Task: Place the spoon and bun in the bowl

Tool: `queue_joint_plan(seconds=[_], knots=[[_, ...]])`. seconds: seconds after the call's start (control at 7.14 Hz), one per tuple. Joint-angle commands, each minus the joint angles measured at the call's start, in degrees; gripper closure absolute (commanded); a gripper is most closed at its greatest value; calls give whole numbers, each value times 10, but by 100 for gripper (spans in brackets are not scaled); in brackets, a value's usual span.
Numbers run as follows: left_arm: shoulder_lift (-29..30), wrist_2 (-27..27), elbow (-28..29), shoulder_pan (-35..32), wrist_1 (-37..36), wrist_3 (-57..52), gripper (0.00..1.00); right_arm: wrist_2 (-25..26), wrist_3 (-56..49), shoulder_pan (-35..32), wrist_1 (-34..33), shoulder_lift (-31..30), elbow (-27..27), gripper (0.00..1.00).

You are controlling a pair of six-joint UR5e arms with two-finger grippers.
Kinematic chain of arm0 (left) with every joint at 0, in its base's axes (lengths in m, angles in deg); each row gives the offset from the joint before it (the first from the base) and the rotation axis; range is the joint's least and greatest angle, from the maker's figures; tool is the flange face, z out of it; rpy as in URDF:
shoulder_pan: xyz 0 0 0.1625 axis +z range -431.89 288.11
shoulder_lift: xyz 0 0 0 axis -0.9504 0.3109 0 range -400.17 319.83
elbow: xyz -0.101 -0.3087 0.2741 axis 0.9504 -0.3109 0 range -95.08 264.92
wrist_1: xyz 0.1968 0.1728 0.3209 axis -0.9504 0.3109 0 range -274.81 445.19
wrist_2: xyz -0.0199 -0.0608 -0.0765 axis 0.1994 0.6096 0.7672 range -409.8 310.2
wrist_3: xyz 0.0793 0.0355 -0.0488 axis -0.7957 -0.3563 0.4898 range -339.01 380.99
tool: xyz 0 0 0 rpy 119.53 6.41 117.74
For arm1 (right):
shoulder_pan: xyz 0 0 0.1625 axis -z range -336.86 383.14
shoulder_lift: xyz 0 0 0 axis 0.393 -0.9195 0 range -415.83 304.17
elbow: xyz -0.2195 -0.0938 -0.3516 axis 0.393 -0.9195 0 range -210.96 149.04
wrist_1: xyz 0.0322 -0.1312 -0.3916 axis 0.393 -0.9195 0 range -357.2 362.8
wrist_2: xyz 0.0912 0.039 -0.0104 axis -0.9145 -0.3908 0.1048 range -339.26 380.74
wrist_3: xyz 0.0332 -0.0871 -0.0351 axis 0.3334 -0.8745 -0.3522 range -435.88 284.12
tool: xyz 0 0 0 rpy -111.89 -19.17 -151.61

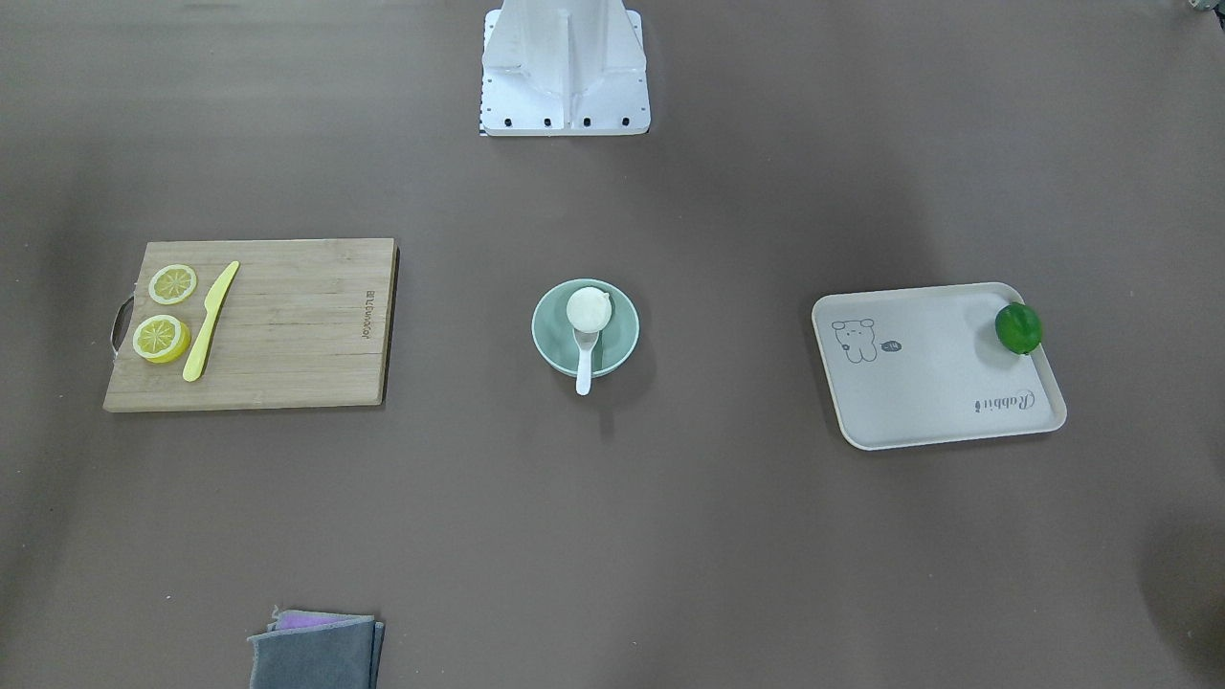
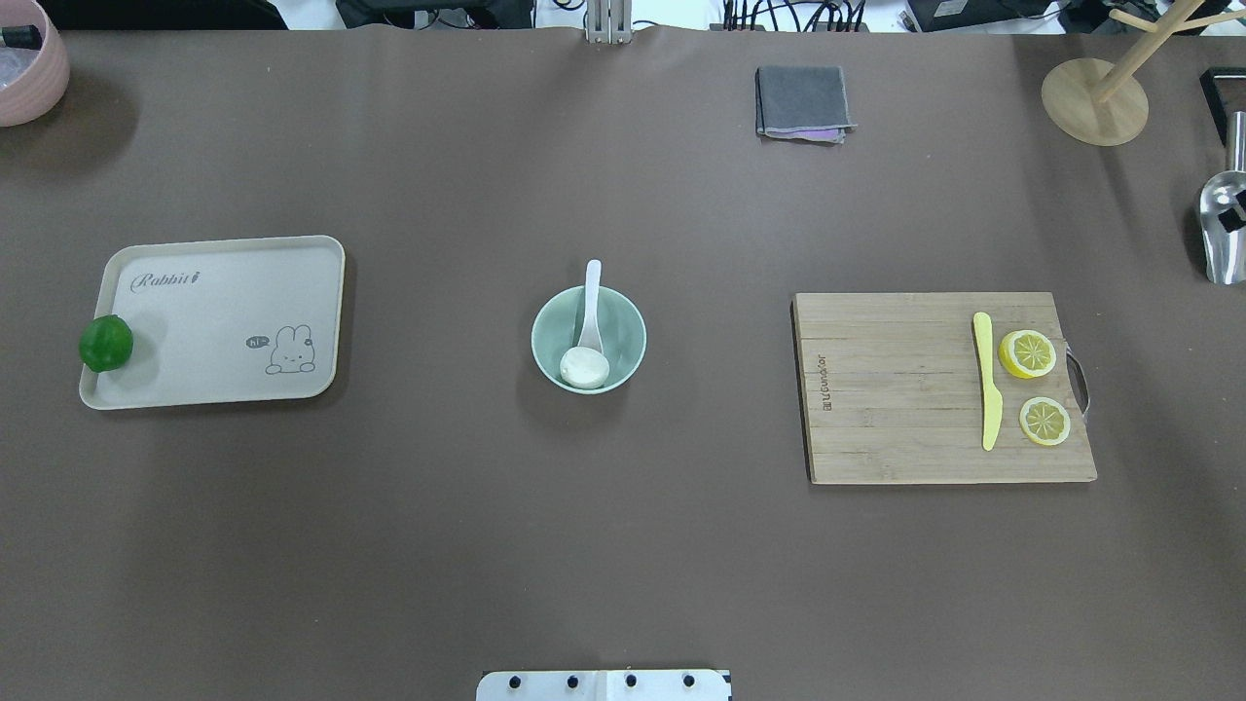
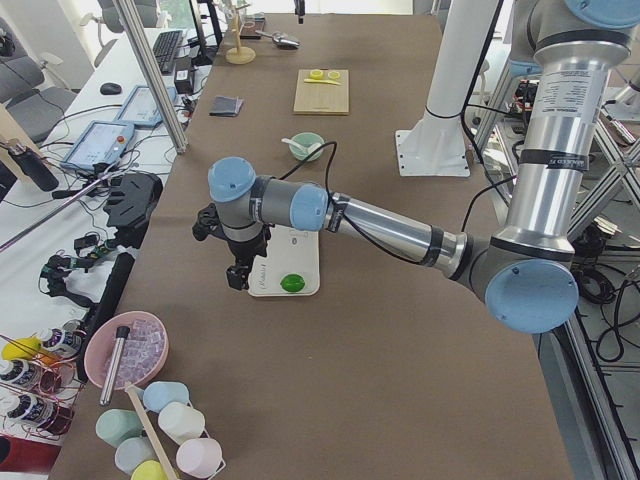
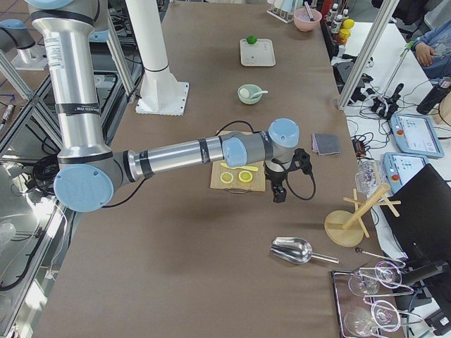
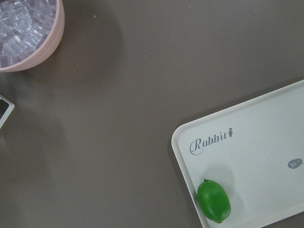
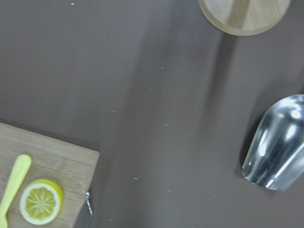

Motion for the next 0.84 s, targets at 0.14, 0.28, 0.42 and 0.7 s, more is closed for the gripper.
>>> queue_joint_plan(seconds=[0.14,0.28,0.42,0.7], knots=[[-42,-3,0,-18,9,-35,2,-24,-84,-55,-1,-5,-54,0],[-47,-4,5,-20,8,-23,2,-23,-84,-55,-15,-3,-55,0],[-47,-4,15,-29,5,6,2,-24,-84,-58,-17,-3,-55,0],[-46,-3,23,-39,7,34,2,-23,-82,-58,-16,-5,-54,0]])
